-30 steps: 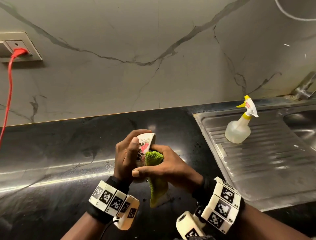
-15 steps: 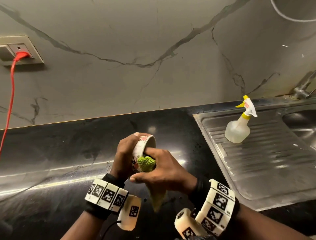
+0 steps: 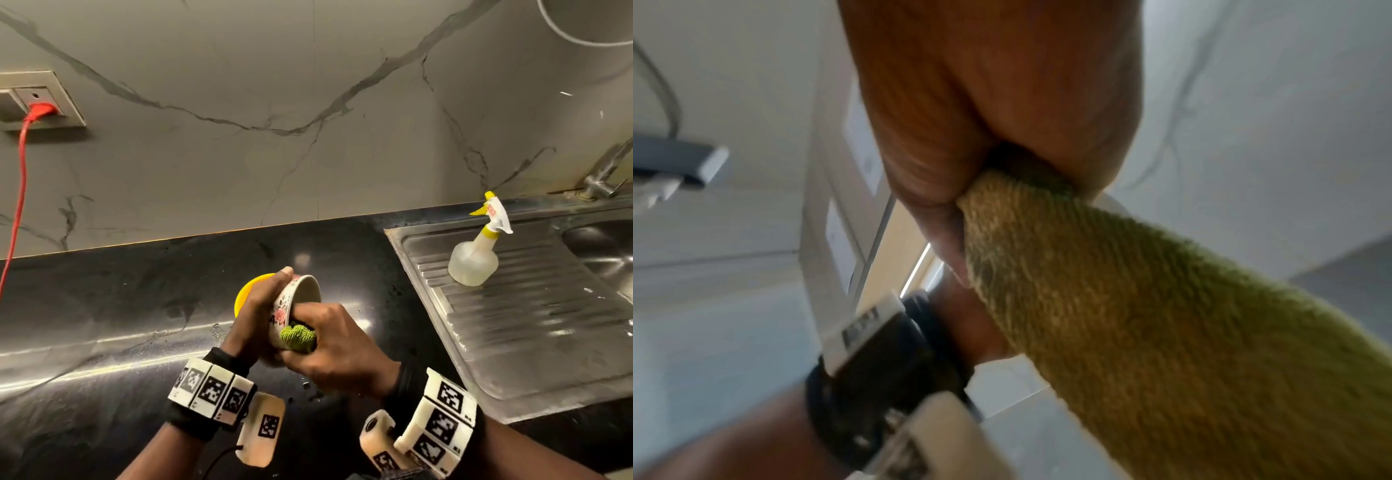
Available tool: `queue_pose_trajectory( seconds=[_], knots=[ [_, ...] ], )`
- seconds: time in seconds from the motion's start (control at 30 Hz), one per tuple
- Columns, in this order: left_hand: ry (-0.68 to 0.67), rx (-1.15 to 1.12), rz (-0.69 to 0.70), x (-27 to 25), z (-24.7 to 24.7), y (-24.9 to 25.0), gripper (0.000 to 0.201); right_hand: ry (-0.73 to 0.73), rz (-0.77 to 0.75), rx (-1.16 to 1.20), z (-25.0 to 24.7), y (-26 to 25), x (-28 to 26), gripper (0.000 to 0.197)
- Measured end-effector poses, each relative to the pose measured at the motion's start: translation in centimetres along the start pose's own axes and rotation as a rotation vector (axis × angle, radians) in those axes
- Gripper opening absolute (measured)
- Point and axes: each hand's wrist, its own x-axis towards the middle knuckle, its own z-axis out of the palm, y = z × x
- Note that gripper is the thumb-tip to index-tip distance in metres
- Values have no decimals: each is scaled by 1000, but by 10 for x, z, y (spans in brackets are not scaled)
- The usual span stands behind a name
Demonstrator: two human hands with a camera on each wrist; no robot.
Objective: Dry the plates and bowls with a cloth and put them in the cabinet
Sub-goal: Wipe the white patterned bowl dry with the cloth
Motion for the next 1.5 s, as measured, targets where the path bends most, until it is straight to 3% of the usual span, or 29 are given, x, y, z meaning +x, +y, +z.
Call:
queue_pose_trajectory(
  seconds=[0.1, 0.23, 0.3, 0.4, 0.53, 0.6, 0.7, 0.87, 0.97, 1.07, 1.2, 1.37, 1.43, 1.5],
  knots=[
    [-24, 162, 244, 0, -2, -5, 58, 6, 189, 195, -3, 1, 0, 24],
    [-17, 366, 482, -5, -7, -8, 43, -52, 265, 502, -13, -2, 2, 28],
    [-32, 405, 550, -7, -7, -7, 40, -66, 260, 523, -17, -5, 5, 27],
    [-74, 355, 447, -6, -5, -1, 42, -3, 129, 215, -19, -6, 10, 20],
    [-79, 29, -38, -7, -2, 13, 56, 44, -72, -52, -16, -5, 13, 12],
    [-76, -64, -176, -5, -3, 16, 59, -9, -131, -129, -9, -4, 12, 13],
    [-39, -169, -128, -6, 0, 14, 43, -2, -41, -29, -2, -8, 12, 21],
    [-1, 113, 369, -6, -1, 4, 55, -2, 191, 399, -10, -9, 17, 34],
    [-30, 218, 483, -7, -2, 7, 44, -27, 180, 541, -15, -10, 17, 30],
    [-64, 322, 373, -5, -9, 14, 46, 36, 61, 235, -19, -8, 17, 19],
    [-122, 102, -55, -5, -6, 27, 57, -21, -58, 35, -13, -9, 16, 16],
    [-20, -6, -35, -7, -11, 25, 52, -130, 40, 203, -21, -2, 11, 33],
    [9, -30, -18, -10, -11, 27, 49, -50, 65, 183, -30, 6, 9, 26],
    [26, -51, -18, -10, -10, 26, 43, 136, 11, 28, -35, 10, 11, 20]
  ],
)
